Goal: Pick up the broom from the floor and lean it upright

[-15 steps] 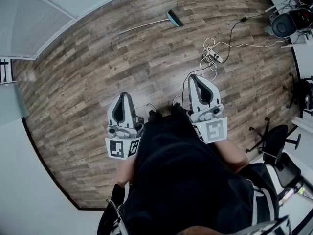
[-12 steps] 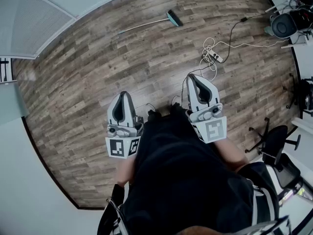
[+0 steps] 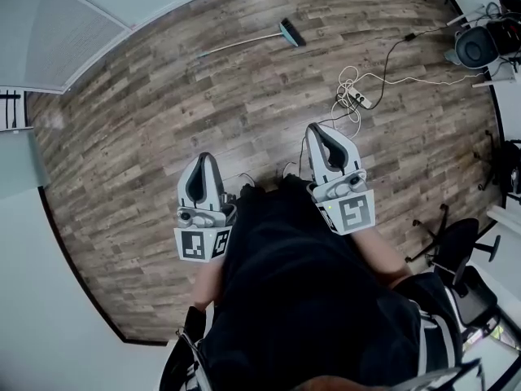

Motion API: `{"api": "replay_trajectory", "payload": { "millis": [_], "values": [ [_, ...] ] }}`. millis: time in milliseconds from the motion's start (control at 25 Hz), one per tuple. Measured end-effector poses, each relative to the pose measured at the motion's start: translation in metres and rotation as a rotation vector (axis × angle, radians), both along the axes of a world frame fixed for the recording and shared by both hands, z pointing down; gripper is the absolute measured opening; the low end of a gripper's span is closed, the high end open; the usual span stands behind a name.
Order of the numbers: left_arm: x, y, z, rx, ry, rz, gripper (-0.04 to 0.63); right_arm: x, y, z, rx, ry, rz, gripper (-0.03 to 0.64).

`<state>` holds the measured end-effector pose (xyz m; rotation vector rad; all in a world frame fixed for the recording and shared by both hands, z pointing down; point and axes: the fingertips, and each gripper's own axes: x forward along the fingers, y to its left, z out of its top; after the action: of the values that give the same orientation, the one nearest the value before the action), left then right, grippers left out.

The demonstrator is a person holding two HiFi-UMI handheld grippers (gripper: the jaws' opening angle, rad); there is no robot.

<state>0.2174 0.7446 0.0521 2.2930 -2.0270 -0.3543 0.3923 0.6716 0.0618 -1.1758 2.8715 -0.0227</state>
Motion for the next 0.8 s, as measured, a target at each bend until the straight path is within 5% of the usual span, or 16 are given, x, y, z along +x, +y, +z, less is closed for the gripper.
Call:
{"api": "replay_trajectory", "payload": {
  "millis": [440,640,800],
  "values": [
    [0.027,0.001,0.032,-0.057,0.009,-0.088,0.018,0.065,-0.019,0.023,-0.008,0.011,0.033,0.018],
    [0.032,-0.019,0.047,-0.088,0.012,-0.064,0.018,0.082,-0.035,0.023,0.004,0.004,0.070,0.020],
    [0.034,-0.047,0.038,-0.042,0.013,-0.025,0.018,0.086,-0.054,0.025,0.001,0.007,0.097,0.018]
  ]
}}
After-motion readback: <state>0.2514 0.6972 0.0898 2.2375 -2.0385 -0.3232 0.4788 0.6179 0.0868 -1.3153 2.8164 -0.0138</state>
